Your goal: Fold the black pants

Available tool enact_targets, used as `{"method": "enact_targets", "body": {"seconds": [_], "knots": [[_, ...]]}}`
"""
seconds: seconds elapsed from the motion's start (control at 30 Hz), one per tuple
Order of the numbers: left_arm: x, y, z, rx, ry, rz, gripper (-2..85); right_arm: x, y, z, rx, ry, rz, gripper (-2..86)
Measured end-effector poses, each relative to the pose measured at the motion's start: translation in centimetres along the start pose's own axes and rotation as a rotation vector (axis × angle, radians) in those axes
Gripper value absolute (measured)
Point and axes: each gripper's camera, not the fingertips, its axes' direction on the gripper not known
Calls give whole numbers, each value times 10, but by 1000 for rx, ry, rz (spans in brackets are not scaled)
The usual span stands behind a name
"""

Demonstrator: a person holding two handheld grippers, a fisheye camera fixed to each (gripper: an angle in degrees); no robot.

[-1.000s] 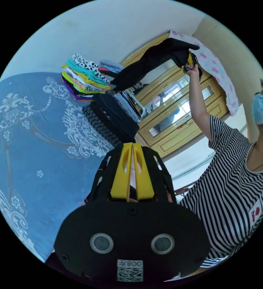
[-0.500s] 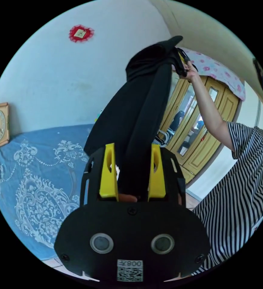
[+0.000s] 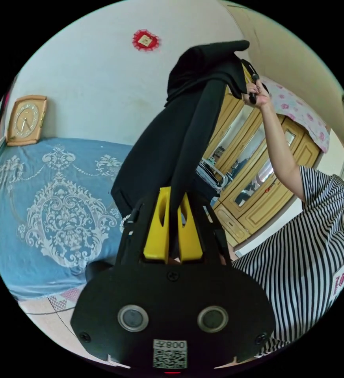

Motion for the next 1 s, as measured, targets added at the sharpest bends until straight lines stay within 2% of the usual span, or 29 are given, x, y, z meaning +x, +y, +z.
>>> {"method": "enact_targets", "body": {"seconds": [0.27, 0.57, 0.73, 1.0], "knots": [[-13, -45, -118, 80, -56, -44, 2, 2, 12, 27, 14, 14, 79, 13], [-14, -87, -213, 129, -112, -60, 1, -14, 46, 32, 32, 20, 122, 4], [-16, -112, -253, 129, -150, -51, 1, -18, 72, 39, 22, 80, 155, 2], [-27, -164, -302, 119, -218, -28, 0, 19, 126, 44, 93, 37, 325, 0]]}}
